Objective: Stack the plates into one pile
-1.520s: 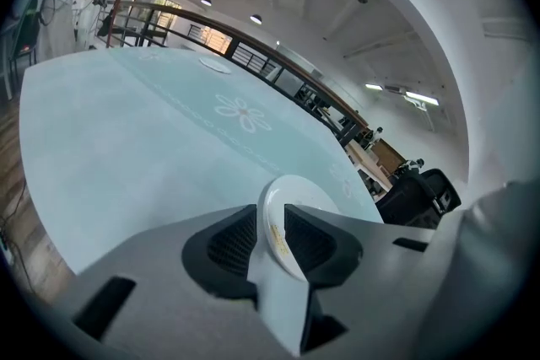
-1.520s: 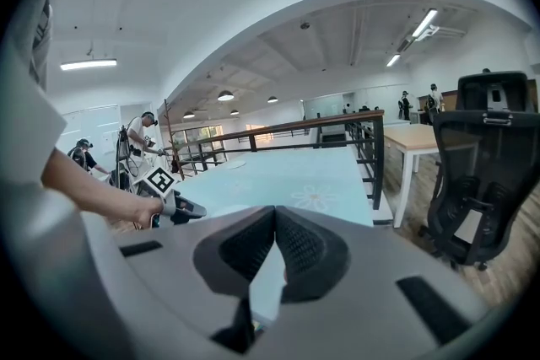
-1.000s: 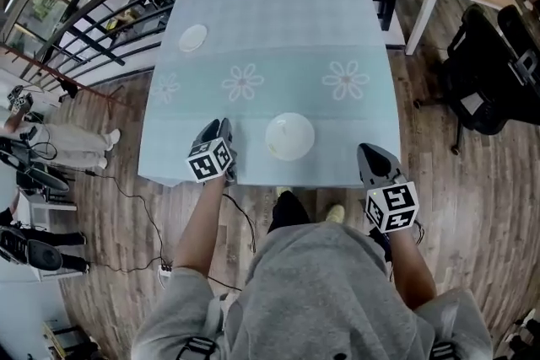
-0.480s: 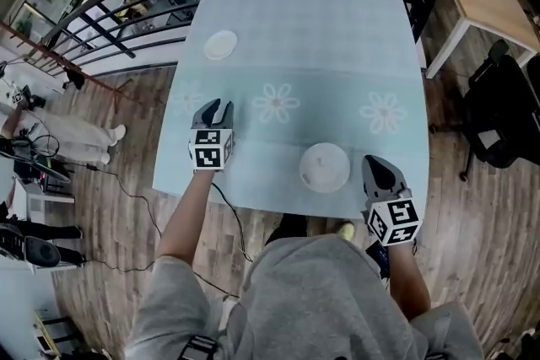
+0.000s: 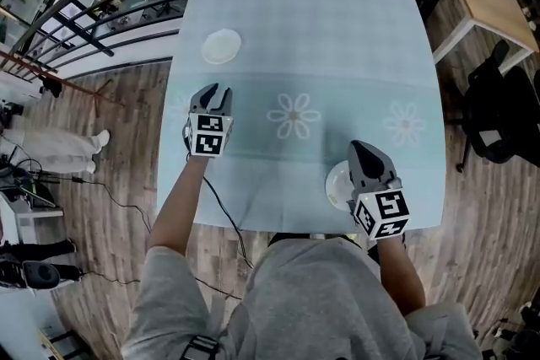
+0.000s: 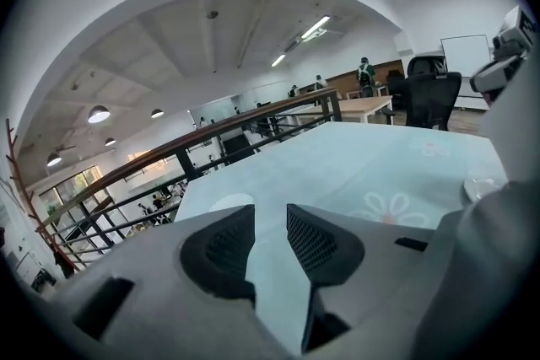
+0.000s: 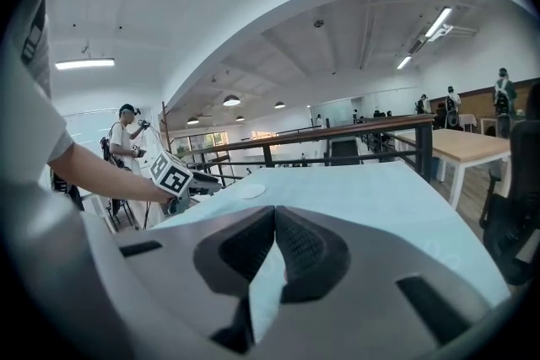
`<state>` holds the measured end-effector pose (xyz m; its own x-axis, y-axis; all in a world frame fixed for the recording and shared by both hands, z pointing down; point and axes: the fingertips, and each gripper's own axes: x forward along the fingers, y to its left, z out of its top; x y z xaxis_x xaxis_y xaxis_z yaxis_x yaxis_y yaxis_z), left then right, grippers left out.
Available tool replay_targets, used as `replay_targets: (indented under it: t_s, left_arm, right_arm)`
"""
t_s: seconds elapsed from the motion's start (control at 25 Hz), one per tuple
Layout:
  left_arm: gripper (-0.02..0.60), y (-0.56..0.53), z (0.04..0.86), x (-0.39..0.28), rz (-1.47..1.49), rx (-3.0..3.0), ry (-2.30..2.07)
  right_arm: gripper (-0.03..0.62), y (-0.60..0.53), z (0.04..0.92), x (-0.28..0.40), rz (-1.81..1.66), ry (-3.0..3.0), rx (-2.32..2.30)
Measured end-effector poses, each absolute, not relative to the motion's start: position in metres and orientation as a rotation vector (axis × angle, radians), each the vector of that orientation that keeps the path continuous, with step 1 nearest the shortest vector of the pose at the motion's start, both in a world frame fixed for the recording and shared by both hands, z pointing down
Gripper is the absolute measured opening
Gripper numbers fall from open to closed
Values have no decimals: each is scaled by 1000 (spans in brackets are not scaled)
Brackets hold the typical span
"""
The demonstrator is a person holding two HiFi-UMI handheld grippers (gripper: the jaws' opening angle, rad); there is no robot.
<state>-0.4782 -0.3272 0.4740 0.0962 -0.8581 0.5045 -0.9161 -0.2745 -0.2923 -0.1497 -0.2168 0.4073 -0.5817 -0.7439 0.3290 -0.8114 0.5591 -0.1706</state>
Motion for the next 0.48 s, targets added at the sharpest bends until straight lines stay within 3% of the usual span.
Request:
replay_targets:
  t_s: [0.48]
  left_arm:
    - [118,-404,545,-540,1245,2319,-1667]
  right_arm:
    - [25,-265,407,-285,409,-2537,1220]
